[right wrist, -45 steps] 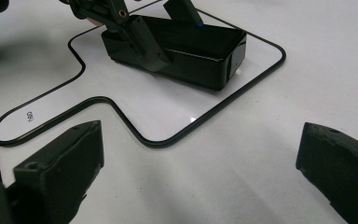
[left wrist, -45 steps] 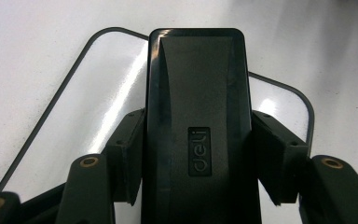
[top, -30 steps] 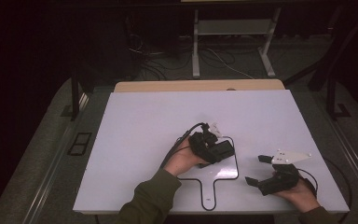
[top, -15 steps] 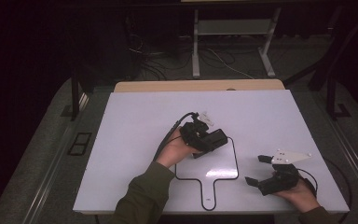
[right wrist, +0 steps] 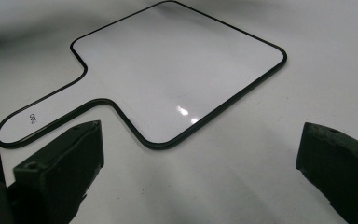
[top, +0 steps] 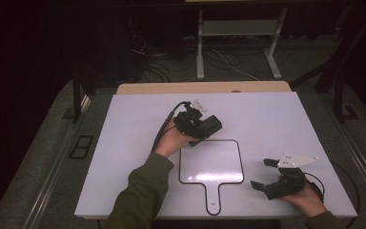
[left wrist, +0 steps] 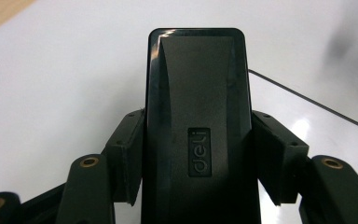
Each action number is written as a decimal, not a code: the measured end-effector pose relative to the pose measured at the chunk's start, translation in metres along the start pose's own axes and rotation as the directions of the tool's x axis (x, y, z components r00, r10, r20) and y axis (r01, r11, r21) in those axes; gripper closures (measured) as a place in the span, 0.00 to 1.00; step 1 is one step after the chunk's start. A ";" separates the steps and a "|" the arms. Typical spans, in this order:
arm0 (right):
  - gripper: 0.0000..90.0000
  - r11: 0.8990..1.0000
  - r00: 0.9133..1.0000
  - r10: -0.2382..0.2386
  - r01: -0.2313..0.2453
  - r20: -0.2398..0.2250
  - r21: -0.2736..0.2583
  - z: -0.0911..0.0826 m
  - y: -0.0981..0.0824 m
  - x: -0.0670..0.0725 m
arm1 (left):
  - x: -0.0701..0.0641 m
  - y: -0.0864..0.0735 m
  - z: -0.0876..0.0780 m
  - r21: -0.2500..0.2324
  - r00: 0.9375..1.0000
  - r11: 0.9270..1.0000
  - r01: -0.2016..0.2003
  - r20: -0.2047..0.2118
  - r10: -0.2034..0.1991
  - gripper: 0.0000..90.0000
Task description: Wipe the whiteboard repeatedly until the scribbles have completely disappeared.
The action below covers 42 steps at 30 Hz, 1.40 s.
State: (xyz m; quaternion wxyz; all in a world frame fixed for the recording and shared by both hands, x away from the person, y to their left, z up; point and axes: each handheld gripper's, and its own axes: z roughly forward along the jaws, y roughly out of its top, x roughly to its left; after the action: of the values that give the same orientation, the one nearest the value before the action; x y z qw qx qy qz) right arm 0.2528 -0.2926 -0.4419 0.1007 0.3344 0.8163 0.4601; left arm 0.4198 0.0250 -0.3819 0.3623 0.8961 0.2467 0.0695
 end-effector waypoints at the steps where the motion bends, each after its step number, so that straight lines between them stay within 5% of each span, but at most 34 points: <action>1: 0.00 1.000 1.000 0.001 -0.001 0.000 0.000 0.000 0.000 0.000 | 0.002 0.000 0.001 -0.006 1.000 1.000 0.020 0.001 -0.020 0.44; 15: 0.00 1.000 1.000 0.000 0.000 -0.005 -0.007 0.000 0.000 0.000 | 0.040 0.007 0.023 0.024 0.996 0.997 0.073 -0.052 -0.071 0.44; 42: 0.00 1.000 1.000 0.007 -0.008 -0.012 -0.015 -0.001 -0.002 -0.001 | 0.059 0.029 0.078 0.120 0.994 0.990 0.071 -0.094 -0.060 0.44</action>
State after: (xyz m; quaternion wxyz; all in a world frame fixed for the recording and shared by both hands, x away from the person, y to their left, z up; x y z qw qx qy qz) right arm 0.2519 -0.2944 -0.4429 0.0966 0.3340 0.8122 0.4684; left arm 0.5060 -0.0118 -0.4215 0.2966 0.9042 0.2961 0.0826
